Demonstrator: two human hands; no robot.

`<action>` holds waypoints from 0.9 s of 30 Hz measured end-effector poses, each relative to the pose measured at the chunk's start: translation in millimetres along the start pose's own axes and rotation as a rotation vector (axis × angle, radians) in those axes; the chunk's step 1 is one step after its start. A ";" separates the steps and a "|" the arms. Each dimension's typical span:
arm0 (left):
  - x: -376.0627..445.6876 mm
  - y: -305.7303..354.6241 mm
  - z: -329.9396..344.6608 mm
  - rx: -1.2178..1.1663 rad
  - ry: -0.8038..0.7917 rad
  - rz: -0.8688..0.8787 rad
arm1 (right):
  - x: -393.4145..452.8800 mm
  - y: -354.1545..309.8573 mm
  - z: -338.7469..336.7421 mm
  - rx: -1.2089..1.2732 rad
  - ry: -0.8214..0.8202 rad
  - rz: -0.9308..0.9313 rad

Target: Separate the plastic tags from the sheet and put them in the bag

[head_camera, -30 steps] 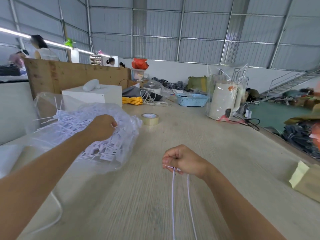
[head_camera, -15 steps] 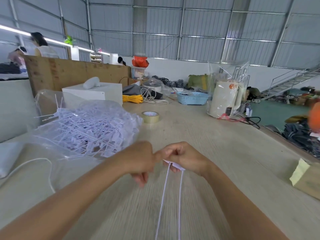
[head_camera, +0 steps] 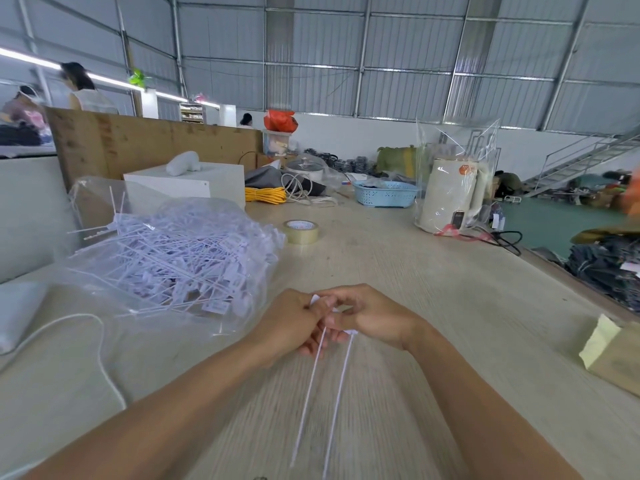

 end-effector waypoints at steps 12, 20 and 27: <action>-4.2 3.8 -7.6 -0.013 0.109 0.027 | 0.9 1.9 -0.4 -0.090 0.023 0.008; -24.3 24.7 -17.9 -0.096 -0.290 -0.240 | -5.0 -10.6 -16.8 -0.054 0.024 -0.090; -35.2 56.3 -34.5 -0.030 0.051 0.081 | -7.7 -72.9 -15.8 0.360 0.048 -0.282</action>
Point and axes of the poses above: each hand's wrist, its own x-axis towards the middle knuckle, its own z-axis out of the palm, y = z × x, the point moved 6 cm from there along x, towards the middle knuckle, and after that the axes turned 4 degrees about y, right-handed, at the moved point
